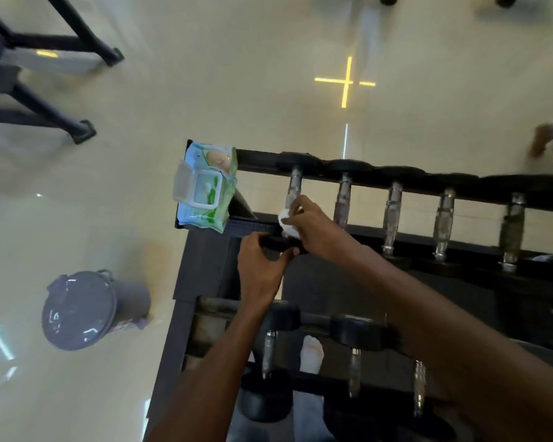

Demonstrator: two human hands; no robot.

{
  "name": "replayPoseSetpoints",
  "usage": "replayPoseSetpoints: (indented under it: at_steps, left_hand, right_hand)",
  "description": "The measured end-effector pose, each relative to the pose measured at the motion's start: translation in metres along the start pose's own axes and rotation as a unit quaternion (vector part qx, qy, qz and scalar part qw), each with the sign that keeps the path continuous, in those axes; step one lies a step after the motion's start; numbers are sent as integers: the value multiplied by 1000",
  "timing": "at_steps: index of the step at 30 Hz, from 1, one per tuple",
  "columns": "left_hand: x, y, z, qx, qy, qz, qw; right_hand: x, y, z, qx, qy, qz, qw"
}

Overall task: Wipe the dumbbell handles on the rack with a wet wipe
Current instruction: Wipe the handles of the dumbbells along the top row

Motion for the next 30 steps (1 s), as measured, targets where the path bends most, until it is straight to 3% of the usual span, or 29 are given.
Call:
replayPoseSetpoints:
  at_steps: [5,13,15,19,21,24,28,30]
  left_hand:
    - [-3,1,0,-8,1,7,1000]
    - [3,-2,0,-6,3,7,1000]
    - [4,-3,1,-3,3,13,1000]
    - [4,-7,3,0,2,15,1000]
    - [4,-7,4,3,7,14,1000]
    - [5,-7,4,3,25,12,1000]
    - [7,-6,3,-1,25,14,1000]
    - [8,-6,3,-1,25,13,1000]
  right_hand:
    - [6,1,4,20,92,50,994]
    - [24,6,2,56,129,130,981]
    - [25,-8,15,22,120,121,985]
    - [14,-40,45,-117,82,14,990]
    - [23,-32,34,-79,78,37,993]
    - [36,-2,8,65,101,105,987]
    - [22,-10,17,3,60,63,996]
    - [30,-5,6,52,97,97,989]
Point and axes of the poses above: each hand's wrist, its own y-axis away from the middle knuckle, its own z-axis out of the back of the hand, x = y × z, the point moved 7 cm from there along -y, towards the middle knuckle, and after that the axes turned 15 degrees about -z, right-handed, at the moved point
